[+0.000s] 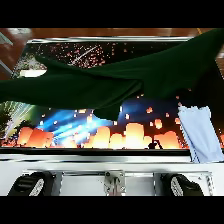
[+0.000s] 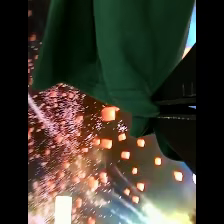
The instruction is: Fold the shirts.
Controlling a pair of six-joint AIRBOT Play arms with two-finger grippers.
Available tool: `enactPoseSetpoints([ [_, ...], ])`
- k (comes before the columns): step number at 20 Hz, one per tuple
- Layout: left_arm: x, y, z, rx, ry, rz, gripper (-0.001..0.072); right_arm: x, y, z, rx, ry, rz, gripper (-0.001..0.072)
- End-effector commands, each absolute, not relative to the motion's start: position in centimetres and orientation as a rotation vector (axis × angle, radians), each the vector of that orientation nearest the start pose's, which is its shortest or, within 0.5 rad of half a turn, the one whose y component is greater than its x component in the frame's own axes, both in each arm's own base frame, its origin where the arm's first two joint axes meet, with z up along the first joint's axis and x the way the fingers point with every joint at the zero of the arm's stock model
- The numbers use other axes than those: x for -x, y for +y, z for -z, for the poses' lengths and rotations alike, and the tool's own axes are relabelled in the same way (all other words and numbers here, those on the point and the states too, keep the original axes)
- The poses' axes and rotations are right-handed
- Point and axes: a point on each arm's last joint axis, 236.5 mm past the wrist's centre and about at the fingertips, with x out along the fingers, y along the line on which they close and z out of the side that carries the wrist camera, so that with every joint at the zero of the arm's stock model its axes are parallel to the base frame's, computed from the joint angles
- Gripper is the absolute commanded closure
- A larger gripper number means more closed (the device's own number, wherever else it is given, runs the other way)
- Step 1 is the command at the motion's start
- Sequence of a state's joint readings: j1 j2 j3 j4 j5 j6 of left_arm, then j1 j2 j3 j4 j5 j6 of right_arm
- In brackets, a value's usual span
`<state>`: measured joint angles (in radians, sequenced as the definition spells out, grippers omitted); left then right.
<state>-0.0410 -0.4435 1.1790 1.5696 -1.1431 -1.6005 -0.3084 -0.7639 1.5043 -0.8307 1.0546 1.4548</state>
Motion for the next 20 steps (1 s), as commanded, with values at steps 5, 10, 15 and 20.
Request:
enactPoseSetpoints([
  [5,-22.1,0.7,-27.8,0.0,0.508,-0.031,0.0654,-29.1,1.4,-38.6,-0.275,0.335,-0.115,0.0652],
  [10,-22.1,-0.7,-30.8,0.039,0.391,0.023,0.0653,-29.6,0.2,-46.6,-0.31,0.02,-0.091,0.0652],
  [15,-20.4,-2.9,-17.3,0.088,0.83,0.095,0.0654,-34.8,0.0,-39.2,-0.42,0.3,-0.117,0.0652],
  [20,-21.1,-8.0,-8.2,0.284,0.972,0.246,0.0654,-44.4,0.8,-26.5,-0.569,0.653,-0.224,0.0651],
])
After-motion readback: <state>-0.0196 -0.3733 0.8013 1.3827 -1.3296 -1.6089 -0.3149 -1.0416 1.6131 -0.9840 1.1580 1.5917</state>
